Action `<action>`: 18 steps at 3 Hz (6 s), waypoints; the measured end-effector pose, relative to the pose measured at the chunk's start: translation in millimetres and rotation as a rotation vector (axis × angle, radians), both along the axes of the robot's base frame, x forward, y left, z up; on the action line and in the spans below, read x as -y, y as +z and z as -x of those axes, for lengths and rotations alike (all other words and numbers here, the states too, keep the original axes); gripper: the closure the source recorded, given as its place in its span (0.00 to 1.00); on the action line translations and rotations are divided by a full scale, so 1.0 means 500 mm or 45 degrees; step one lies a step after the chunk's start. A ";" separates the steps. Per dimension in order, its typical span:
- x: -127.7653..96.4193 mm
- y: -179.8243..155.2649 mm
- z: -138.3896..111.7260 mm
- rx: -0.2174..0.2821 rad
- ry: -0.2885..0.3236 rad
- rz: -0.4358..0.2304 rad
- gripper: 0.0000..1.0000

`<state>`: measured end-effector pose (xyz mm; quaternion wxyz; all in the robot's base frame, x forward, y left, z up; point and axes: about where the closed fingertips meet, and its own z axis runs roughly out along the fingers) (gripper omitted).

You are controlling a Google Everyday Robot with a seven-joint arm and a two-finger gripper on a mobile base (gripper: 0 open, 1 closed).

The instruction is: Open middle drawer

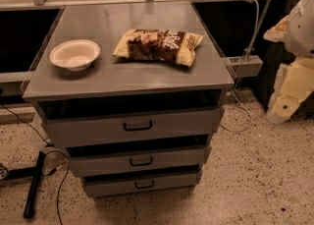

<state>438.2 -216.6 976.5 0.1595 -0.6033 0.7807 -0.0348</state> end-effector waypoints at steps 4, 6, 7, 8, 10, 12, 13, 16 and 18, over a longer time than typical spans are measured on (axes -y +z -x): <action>-0.040 -0.130 0.014 0.148 0.045 0.015 0.00; -0.046 -0.285 -0.030 0.210 0.102 -0.179 0.00; -0.049 -0.389 -0.048 0.136 0.123 -0.266 0.00; -0.049 -0.389 -0.048 0.136 0.123 -0.266 0.00; -0.100 -0.560 -0.059 0.134 0.238 -0.388 0.00; -0.145 -0.796 -0.079 0.147 0.368 -0.625 0.00; -0.154 -0.803 -0.076 0.138 0.374 -0.618 0.00; -0.215 -0.996 -0.174 0.120 0.372 -0.602 0.00; -0.244 -1.046 -0.262 0.223 0.444 -0.629 0.00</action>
Offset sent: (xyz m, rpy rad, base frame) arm -0.0013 0.0129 -0.0181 -0.0259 -0.0347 0.0320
